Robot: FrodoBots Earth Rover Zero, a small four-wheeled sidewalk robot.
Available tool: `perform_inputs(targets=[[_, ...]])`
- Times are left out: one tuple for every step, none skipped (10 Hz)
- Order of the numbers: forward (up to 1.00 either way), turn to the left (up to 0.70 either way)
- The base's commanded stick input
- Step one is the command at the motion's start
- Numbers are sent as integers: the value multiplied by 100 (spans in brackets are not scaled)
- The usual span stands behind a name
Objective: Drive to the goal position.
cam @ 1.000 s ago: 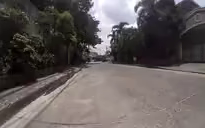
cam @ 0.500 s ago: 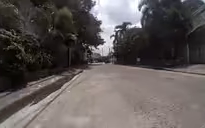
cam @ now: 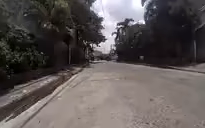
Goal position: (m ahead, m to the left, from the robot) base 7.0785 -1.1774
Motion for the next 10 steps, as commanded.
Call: perform_inputs(targets=[[100, 0], [100, 0], [100, 0], [100, 0], [100, 0], [100, 0], [100, 0], [100, 0], [100, 0], [100, 0]])
